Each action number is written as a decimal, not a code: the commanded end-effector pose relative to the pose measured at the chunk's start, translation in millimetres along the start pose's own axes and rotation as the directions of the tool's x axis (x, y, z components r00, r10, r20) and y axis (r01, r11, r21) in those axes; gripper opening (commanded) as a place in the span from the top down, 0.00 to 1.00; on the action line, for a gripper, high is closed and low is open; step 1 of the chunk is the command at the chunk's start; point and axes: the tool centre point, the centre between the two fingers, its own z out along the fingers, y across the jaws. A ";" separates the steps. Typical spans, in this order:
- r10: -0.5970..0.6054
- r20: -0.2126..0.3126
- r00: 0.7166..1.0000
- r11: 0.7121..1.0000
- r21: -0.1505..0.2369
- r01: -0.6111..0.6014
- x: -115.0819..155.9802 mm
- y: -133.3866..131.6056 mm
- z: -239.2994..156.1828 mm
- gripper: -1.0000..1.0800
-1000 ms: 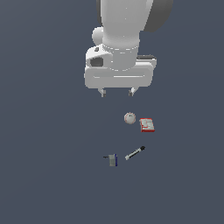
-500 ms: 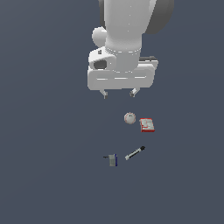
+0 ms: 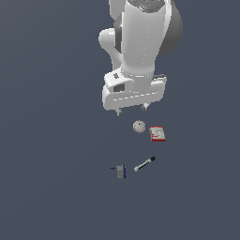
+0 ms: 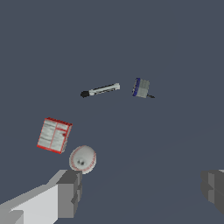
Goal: Pick up a designated object from a clutter of objects.
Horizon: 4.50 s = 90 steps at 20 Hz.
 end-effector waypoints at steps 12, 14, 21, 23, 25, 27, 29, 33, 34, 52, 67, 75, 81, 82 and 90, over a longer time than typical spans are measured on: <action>-0.426 0.009 0.905 0.905 0.011 0.426 -33.4 -53.9 108.9 0.04; -0.485 0.008 0.875 0.875 0.014 0.485 -41.2 -62.2 123.4 0.04; -0.631 0.003 0.776 0.776 0.025 0.631 -65.5 -84.2 159.6 0.04; -0.658 0.001 0.753 0.753 0.028 0.657 -70.8 -88.5 166.2 0.04; -0.678 0.000 0.735 0.734 0.029 0.678 -75.2 -92.0 171.4 0.04; -0.693 -0.002 0.721 0.720 0.031 0.693 -78.5 -94.5 175.2 0.04; -0.703 -0.002 0.711 0.710 0.032 0.703 -80.8 -96.2 177.7 0.04; -0.705 -0.002 0.709 0.709 0.033 0.705 -81.4 -96.7 178.4 0.04; -0.705 -0.002 0.709 0.709 0.033 0.705 -81.5 -96.7 178.7 0.04; -0.709 -0.003 0.705 0.705 0.033 0.709 -83.9 -98.5 225.7 0.04; -0.708 -0.004 0.706 0.705 0.031 0.708 -82.6 -97.8 220.8 1.00; -0.709 -0.004 0.705 0.705 0.031 0.709 -76.9 -98.2 190.7 1.00; -0.709 -0.005 0.705 0.704 0.033 0.709 -69.0 -98.9 149.2 1.00; -0.709 -0.005 0.705 0.704 0.033 0.709 -67.4 -99.0 140.7 1.00; -0.710 -0.006 0.704 0.703 0.034 0.710 -53.3 -100.0 68.7 1.00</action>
